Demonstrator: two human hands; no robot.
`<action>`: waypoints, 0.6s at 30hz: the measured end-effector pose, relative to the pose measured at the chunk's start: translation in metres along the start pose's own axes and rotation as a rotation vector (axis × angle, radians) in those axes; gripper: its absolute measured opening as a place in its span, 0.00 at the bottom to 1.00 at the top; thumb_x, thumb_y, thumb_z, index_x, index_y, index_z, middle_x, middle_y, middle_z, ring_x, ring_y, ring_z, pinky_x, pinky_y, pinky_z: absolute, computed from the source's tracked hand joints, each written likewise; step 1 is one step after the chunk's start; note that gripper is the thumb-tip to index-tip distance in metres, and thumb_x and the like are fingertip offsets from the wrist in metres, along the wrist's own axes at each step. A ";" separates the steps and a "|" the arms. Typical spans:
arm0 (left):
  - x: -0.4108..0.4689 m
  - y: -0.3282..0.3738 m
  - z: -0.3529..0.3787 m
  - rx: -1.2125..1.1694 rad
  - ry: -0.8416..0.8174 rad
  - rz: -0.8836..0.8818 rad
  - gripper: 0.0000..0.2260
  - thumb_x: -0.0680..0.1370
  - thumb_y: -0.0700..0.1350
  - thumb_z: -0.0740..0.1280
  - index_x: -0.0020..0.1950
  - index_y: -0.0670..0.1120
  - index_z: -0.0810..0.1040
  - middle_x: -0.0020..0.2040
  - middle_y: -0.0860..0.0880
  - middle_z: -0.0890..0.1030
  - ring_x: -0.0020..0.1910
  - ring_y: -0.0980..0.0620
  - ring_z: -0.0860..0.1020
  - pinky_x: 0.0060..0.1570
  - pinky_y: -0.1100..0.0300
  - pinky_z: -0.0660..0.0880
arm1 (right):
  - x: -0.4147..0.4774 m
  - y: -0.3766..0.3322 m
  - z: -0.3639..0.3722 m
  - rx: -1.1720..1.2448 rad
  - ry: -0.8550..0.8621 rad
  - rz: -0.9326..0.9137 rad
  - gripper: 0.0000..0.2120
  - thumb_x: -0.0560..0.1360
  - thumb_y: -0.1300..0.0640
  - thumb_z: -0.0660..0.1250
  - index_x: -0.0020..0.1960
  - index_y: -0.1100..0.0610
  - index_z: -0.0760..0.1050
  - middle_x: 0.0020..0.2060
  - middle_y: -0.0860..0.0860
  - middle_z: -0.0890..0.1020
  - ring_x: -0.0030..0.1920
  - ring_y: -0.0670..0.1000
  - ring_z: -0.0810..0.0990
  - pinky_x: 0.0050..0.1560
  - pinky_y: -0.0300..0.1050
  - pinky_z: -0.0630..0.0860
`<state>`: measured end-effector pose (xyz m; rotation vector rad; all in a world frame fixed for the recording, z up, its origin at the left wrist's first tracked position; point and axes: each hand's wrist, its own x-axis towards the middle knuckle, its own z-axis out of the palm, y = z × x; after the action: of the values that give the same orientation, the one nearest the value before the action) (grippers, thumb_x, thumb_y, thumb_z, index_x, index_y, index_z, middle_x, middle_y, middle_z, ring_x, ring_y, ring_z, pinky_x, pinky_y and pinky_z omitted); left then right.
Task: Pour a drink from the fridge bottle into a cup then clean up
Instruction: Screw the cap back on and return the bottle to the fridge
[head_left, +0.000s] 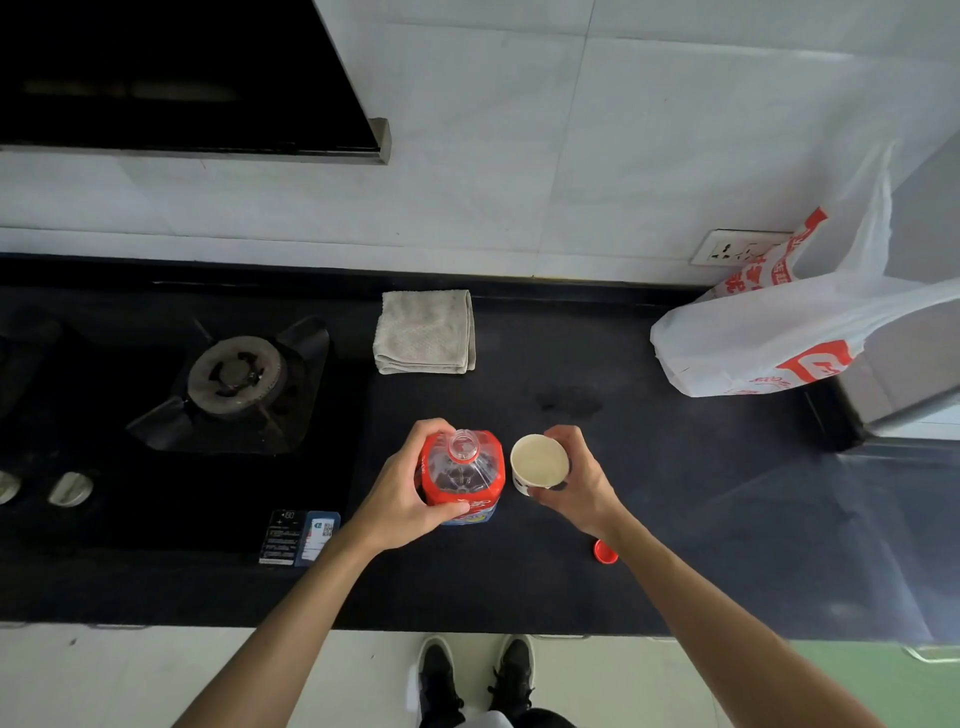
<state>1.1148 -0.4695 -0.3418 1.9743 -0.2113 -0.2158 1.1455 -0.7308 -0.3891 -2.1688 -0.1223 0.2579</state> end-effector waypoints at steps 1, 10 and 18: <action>0.000 0.000 0.000 0.000 -0.004 -0.002 0.36 0.66 0.45 0.80 0.65 0.63 0.64 0.62 0.62 0.72 0.65 0.55 0.75 0.53 0.55 0.82 | 0.000 0.000 0.000 0.000 0.000 0.004 0.36 0.64 0.61 0.82 0.62 0.51 0.64 0.55 0.36 0.70 0.56 0.43 0.75 0.44 0.32 0.78; -0.001 -0.005 0.000 -0.007 -0.025 -0.007 0.36 0.67 0.47 0.79 0.67 0.63 0.63 0.63 0.64 0.70 0.67 0.56 0.74 0.55 0.52 0.82 | -0.012 0.013 -0.024 0.004 -0.042 0.068 0.47 0.65 0.63 0.80 0.75 0.50 0.57 0.65 0.47 0.70 0.65 0.46 0.71 0.61 0.42 0.72; -0.003 -0.006 0.001 -0.069 -0.037 -0.029 0.36 0.66 0.47 0.78 0.67 0.64 0.64 0.62 0.65 0.71 0.66 0.56 0.74 0.56 0.52 0.81 | -0.062 0.038 -0.051 -0.319 0.022 0.210 0.30 0.71 0.53 0.77 0.68 0.53 0.68 0.54 0.48 0.72 0.52 0.49 0.74 0.49 0.41 0.73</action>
<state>1.1123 -0.4677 -0.3476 1.9069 -0.1962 -0.2752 1.0966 -0.8044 -0.3829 -2.5042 0.0834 0.3534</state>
